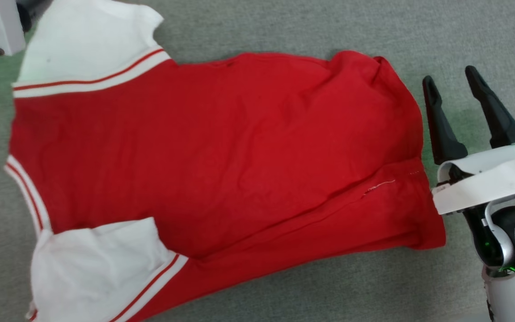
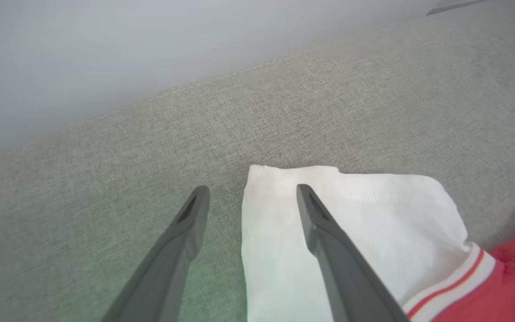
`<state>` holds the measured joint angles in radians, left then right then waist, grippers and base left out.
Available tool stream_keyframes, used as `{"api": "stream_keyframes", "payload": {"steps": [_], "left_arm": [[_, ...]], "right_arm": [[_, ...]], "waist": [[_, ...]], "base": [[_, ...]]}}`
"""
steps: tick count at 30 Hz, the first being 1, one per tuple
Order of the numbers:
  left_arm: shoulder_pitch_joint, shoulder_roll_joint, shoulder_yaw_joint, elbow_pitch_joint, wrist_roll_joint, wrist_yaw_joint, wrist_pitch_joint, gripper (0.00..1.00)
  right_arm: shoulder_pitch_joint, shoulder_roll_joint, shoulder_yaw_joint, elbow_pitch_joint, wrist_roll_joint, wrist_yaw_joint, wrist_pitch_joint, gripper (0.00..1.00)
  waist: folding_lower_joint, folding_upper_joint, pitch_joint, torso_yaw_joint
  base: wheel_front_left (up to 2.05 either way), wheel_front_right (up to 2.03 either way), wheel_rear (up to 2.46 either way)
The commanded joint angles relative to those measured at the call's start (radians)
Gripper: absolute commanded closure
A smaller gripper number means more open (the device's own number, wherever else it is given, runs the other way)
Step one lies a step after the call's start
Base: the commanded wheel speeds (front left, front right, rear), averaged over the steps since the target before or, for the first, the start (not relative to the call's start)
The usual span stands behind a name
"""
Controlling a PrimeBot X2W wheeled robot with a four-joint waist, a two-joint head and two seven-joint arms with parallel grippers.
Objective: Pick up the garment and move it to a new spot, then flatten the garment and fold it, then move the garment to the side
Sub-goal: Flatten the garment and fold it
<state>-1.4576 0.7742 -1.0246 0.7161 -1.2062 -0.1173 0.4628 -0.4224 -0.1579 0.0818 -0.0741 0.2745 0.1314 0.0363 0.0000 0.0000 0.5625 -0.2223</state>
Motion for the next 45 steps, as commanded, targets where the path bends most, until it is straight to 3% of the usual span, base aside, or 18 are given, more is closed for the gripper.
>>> {"api": "stream_keyframes", "payload": {"steps": [1,8,9,10,11,13,14,20,25,34,35,36,45], "left_arm": [[-0.012,-0.007,-0.005,0.010,-0.007,-0.007,0.014,0.00],[-0.051,-0.025,-0.039,0.099,-0.018,-0.012,0.147,0.00],[-0.051,-0.028,-0.046,0.116,-0.017,-0.009,0.167,0.14],[-0.051,-0.032,-0.054,0.129,-0.013,-0.008,0.188,0.17],[-0.049,-0.037,-0.058,0.141,-0.018,-0.003,0.208,0.26],[-0.038,-0.052,-0.068,0.164,-0.033,0.009,0.254,0.57],[-0.034,-0.058,-0.071,0.171,-0.036,0.012,0.272,1.00],[-0.054,-0.065,-0.070,0.186,-0.028,0.003,0.250,1.00],[-0.069,-0.074,-0.063,0.194,-0.033,-0.003,0.225,1.00],[-0.093,-0.101,-0.058,0.191,-0.040,-0.011,0.181,1.00],[-0.093,-0.104,-0.059,0.190,-0.040,-0.012,0.177,1.00],[-0.092,-0.108,-0.060,0.189,-0.041,-0.012,0.174,1.00],[-0.077,-0.111,-0.057,0.142,-0.063,-0.014,0.100,1.00]], "right_arm": [[-0.016,0.005,0.007,0.004,0.002,-0.002,-0.004,0.00],[-0.021,0.017,0.015,0.034,0.013,-0.002,0.010,0.00],[-0.021,0.018,0.017,0.038,0.015,-0.002,0.015,0.00],[-0.025,0.018,0.018,0.038,0.014,-0.002,0.018,0.00],[-0.028,0.019,0.018,0.042,0.017,-0.002,0.026,0.00],[-0.032,0.018,0.024,0.045,0.024,-0.002,0.044,0.00],[-0.035,0.019,0.031,0.043,0.035,-0.002,0.058,0.00],[-0.077,0.011,0.067,0.016,0.093,-0.002,0.193,0.00],[-0.169,0.006,0.095,0.040,0.112,-0.002,0.383,0.00],[-0.371,0.030,0.119,0.252,0.150,-0.002,0.766,0.00],[-0.391,0.028,0.130,0.273,0.152,-0.001,0.795,0.15],[-0.409,0.022,0.141,0.295,0.152,-0.002,0.825,1.00],[-0.480,-0.036,0.159,0.346,0.146,-0.002,0.861,1.00]], "waist": [[0.0000,0.0000,0.022,-0.021],[0.0000,0.0000,0.038,-0.033],[0.0000,0.0000,0.038,-0.035],[0.0000,0.0000,0.039,-0.036],[0.0000,0.0000,0.040,-0.037],[0.0000,0.0000,0.039,-0.038],[0.0000,0.0000,0.039,-0.038],[0.0000,0.0000,0.041,-0.035],[0.0000,0.0000,0.041,-0.017],[0.0000,0.0000,0.038,0.024],[0.0000,0.0000,0.036,0.029],[0.0000,0.0000,0.035,0.033],[0.0000,0.0000,-0.011,0.081]], "base": [[0.00,0.00,0.00],[0.00,0.00,0.00],[0.00,0.00,0.00],[0.00,0.00,0.00],[0.00,0.00,0.00],[0.00,0.00,0.00],[0.00,0.00,0.00],[0.00,0.00,0.00],[0.00,0.00,0.00],[0.00,0.00,0.00],[0.00,0.00,0.00],[0.00,0.00,0.00],[0.00,0.00,0.00]]}}
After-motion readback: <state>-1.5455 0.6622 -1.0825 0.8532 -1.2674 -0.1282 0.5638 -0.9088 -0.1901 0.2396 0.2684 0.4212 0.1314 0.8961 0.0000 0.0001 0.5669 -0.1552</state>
